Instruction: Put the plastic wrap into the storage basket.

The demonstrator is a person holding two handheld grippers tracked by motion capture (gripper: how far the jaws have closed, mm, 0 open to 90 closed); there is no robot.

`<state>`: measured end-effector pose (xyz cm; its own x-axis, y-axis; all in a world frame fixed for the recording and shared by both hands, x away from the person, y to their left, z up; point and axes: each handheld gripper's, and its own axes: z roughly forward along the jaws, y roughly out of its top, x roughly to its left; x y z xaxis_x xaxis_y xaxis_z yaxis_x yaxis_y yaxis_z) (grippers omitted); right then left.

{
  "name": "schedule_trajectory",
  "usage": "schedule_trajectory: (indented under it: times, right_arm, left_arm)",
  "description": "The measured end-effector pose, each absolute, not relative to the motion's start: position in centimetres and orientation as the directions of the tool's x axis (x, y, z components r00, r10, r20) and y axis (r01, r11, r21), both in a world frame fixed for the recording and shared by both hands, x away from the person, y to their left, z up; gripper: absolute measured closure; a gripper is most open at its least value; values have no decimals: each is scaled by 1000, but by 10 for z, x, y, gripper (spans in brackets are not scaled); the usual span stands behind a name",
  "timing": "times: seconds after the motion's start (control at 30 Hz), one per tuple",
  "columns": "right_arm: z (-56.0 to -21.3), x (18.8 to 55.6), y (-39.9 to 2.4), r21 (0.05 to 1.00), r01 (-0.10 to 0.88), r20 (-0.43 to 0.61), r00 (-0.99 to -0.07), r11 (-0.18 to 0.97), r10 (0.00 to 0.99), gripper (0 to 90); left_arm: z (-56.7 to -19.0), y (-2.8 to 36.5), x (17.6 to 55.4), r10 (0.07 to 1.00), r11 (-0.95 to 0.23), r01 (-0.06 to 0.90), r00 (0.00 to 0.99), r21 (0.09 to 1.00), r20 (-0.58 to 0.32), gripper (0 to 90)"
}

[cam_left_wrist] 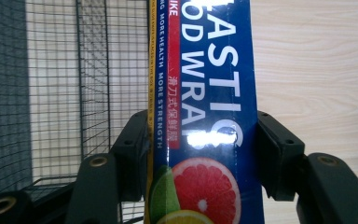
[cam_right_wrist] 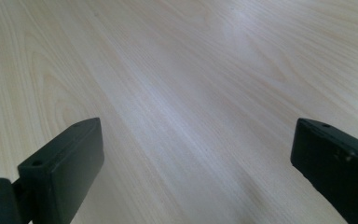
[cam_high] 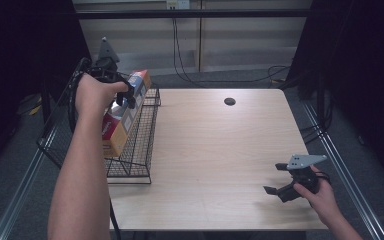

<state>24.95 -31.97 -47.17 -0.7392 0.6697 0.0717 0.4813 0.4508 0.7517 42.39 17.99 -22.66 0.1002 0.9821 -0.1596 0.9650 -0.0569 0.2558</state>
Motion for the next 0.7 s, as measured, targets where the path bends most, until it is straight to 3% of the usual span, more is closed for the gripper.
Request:
schedule_trajectory:
  times: [0.7]
  right_arm:
    - [-472, 249, -319, 750, 481, 70, -740, 454, 669, 28]
  left_arm:
    - [-221, 207, 420, 987, -5, 963, 48, 271, -152, 446]
